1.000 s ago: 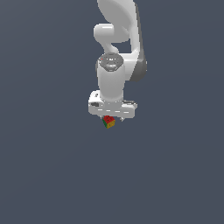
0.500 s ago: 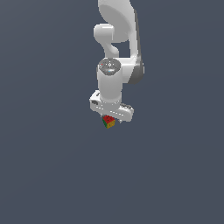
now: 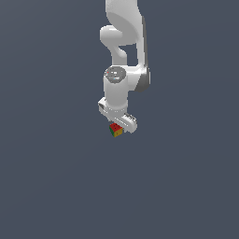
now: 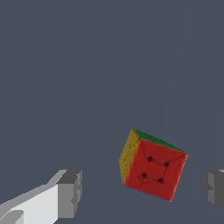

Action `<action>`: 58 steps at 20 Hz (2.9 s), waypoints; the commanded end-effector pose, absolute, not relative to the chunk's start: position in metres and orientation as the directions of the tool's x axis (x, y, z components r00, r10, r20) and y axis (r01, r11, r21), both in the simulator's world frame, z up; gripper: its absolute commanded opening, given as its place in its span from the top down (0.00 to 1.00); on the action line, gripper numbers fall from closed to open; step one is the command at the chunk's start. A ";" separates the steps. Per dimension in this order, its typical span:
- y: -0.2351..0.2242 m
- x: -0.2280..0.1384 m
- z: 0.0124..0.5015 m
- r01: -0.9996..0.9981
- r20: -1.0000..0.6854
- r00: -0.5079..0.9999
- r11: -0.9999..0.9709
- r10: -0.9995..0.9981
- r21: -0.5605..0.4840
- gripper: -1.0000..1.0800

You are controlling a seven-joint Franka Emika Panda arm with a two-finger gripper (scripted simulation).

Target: Pick up the object and move it to a goal position.

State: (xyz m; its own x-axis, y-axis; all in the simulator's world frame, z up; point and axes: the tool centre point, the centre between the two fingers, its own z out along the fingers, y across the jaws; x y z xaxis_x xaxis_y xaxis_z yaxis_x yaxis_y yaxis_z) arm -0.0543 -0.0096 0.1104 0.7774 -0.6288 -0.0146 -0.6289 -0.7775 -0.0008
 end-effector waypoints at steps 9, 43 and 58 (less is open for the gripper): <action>-0.017 -0.076 0.090 -0.809 -0.005 0.587 -0.587 -0.809 0.000 0.04; -0.020 -0.085 0.033 -0.861 0.000 0.508 -0.508 -0.861 0.000 1.00; -0.020 -0.080 0.046 -0.861 0.000 0.509 -0.509 -0.861 -0.001 1.00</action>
State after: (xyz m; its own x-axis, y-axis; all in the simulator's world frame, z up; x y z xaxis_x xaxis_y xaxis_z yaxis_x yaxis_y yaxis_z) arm -0.0823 -0.0197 0.0413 0.5088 -0.8609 -0.0011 -0.8609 -0.5088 0.0009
